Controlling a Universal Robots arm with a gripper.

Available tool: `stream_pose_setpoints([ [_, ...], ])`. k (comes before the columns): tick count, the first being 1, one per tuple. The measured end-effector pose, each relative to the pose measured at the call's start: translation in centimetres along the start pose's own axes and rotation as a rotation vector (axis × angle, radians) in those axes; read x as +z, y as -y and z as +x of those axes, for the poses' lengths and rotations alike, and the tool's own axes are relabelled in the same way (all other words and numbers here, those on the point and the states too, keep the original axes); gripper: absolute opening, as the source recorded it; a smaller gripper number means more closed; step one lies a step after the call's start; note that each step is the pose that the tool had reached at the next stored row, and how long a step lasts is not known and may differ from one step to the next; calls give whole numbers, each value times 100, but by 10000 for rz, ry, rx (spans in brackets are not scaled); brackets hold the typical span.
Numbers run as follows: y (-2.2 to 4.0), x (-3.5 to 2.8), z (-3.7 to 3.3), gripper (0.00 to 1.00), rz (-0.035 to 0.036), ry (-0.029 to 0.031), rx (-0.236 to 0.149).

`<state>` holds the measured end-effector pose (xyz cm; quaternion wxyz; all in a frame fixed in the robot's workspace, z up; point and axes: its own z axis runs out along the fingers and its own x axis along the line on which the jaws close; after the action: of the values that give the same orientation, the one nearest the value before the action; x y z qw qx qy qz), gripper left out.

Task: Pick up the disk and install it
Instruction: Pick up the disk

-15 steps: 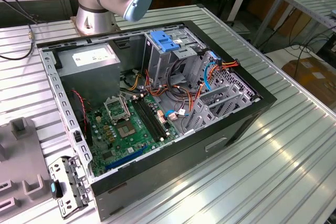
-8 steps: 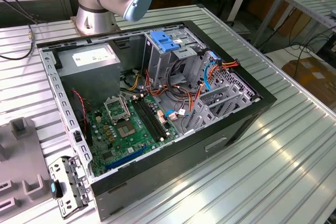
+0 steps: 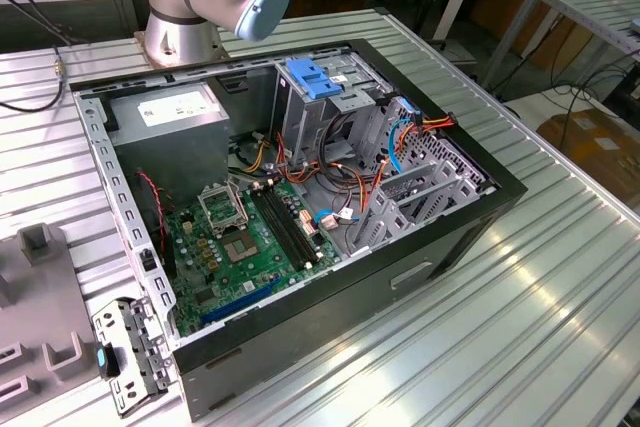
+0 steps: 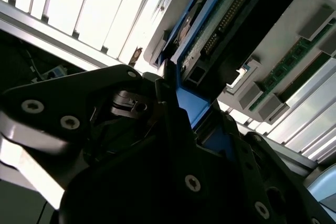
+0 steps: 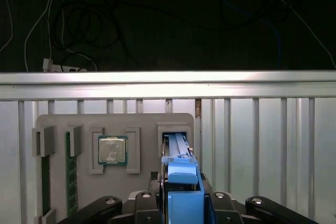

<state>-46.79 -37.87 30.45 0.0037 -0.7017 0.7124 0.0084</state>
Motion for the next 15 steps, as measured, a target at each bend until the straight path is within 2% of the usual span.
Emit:
stream_pose_setpoints([
  [4, 0, -58, -2, 37, 0, -28, 1],
  [15, -2, -277, -9, 37, 4, -225, 1],
])
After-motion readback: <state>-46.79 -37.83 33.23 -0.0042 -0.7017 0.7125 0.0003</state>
